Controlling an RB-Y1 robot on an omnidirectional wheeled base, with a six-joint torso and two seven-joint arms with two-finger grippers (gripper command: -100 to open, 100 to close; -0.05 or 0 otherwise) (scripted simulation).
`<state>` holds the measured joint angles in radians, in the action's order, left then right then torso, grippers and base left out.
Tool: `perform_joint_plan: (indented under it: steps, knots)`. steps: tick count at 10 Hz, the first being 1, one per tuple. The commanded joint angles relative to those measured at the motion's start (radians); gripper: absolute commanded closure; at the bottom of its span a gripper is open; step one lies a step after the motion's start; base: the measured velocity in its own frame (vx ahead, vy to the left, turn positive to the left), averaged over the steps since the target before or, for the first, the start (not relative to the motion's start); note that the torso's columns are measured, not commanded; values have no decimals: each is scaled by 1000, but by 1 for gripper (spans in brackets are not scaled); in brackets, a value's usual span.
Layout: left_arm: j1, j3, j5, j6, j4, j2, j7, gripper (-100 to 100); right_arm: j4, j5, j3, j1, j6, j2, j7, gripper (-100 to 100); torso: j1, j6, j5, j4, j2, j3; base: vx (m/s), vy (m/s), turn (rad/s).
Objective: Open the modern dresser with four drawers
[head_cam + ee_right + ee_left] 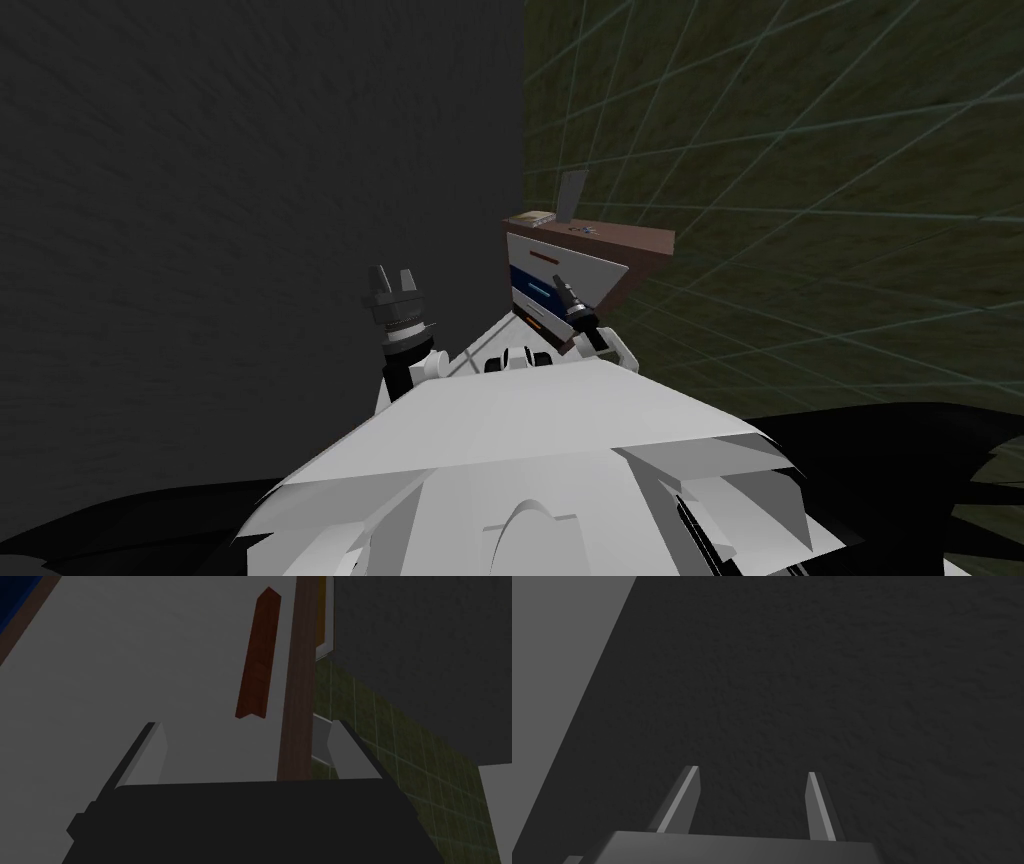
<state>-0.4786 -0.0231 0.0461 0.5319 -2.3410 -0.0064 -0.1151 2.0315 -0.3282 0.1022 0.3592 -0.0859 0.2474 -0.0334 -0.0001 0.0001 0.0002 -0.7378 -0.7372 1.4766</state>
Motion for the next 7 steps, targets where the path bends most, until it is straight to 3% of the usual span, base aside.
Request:
perform_joint_plan:
  steps: [1,2,3,4,5,6,7]
  knots:
    - [0,0,0,0,0,0,0,0,-43,-52,17,-10,64,12,-21,-100,0,0,0,0,0,0,58,98,-2]
    - [0,0,0,0,0,0,0,0,-43,-52,17,-10,64,12,-21,-100,-1,0,0,0,-1,0,26,49,-1]
    - [0,0,0,0,0,0,0,0,-85,-93,26,-23,100,26,-36,-100,-3,0,-1,-1,-3,-1,30,90,6]
    - [0,0,0,0,0,0,0,0,-85,-93,26,-23,110,26,-36,-100,0,0,0,-1,-2,-1,39,96,-5]
    - [0,0,0,0,0,0,0,0,-126,-134,36,-37,151,39,-52,-100,1,0,0,0,-1,-1,61,132,3]
    - [0,0,0,0,0,0,0,0,-128,-134,36,-37,157,39,-52,-100,3,0,1,0,1,0,52,111,-1]
    - [0,0,0,0,0,0,0,0,-172,-177,45,-51,189,52,-68,-100,1,0,0,0,0,0,65,122,4]
